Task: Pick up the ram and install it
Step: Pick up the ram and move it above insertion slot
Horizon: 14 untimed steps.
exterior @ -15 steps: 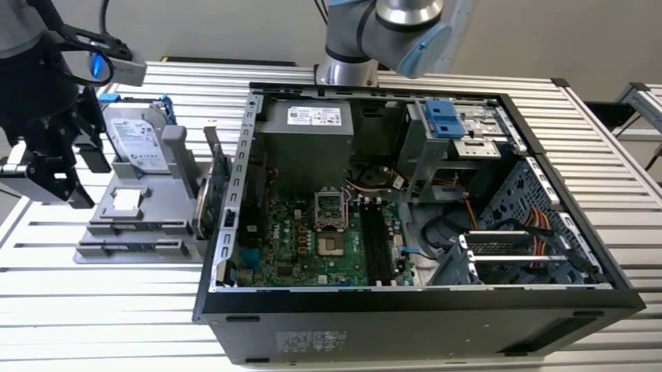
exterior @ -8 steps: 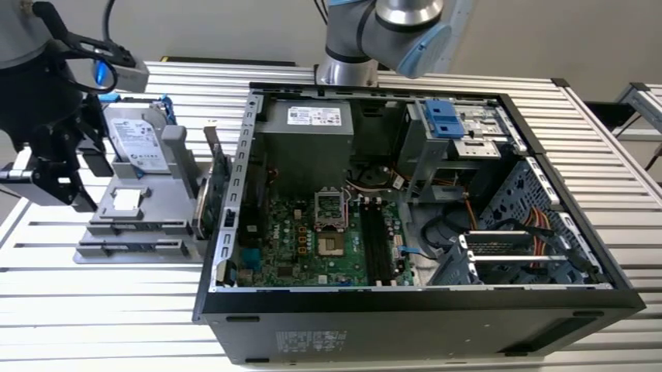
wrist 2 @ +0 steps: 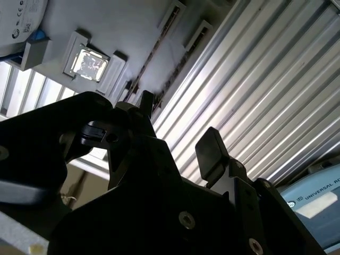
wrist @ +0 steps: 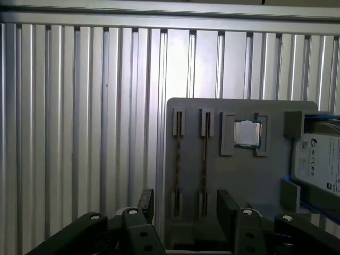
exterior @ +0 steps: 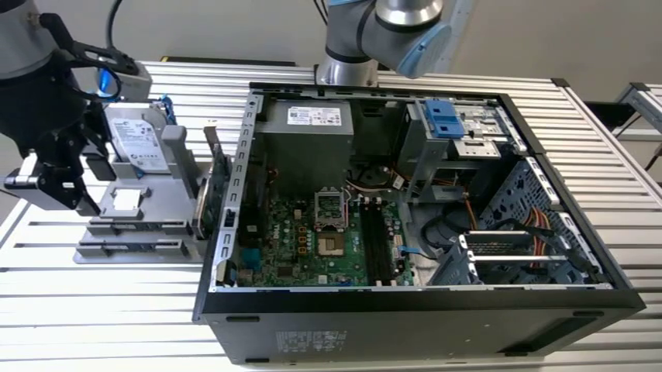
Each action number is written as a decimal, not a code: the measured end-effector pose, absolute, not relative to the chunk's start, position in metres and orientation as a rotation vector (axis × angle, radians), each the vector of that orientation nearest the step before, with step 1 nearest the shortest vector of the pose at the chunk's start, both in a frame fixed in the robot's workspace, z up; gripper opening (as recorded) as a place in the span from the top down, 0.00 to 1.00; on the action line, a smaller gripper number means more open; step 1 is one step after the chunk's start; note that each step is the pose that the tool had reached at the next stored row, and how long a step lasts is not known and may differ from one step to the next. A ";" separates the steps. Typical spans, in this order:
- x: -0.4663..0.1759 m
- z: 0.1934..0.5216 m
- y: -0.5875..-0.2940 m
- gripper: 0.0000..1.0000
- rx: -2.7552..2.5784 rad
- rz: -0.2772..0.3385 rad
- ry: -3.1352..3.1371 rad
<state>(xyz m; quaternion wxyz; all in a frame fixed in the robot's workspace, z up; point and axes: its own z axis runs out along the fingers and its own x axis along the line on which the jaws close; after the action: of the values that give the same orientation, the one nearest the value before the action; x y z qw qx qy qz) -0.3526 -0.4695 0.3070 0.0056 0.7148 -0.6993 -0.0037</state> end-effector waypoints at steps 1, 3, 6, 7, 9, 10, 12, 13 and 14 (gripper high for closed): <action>-0.353 0.306 -0.469 0.00 2.237 -0.011 -2.190; -0.353 0.304 -0.469 0.00 2.237 -0.011 -2.190; -0.353 0.301 -0.469 0.00 2.236 -0.011 -2.191; -0.353 0.300 -0.469 0.00 2.236 -0.012 -2.191; -0.353 0.298 -0.469 0.00 2.236 -0.011 -2.191; -0.353 0.297 -0.469 0.00 2.235 -0.011 -2.192; -0.353 0.295 -0.469 0.00 2.235 -0.011 -2.192; -0.353 0.294 -0.469 0.00 2.235 -0.011 -2.192; -0.353 0.293 -0.469 0.00 2.234 -0.011 -2.193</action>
<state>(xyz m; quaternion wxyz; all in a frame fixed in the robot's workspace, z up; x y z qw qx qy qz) -0.3525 -0.4689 0.2931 0.0055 0.7137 -0.7004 -0.0037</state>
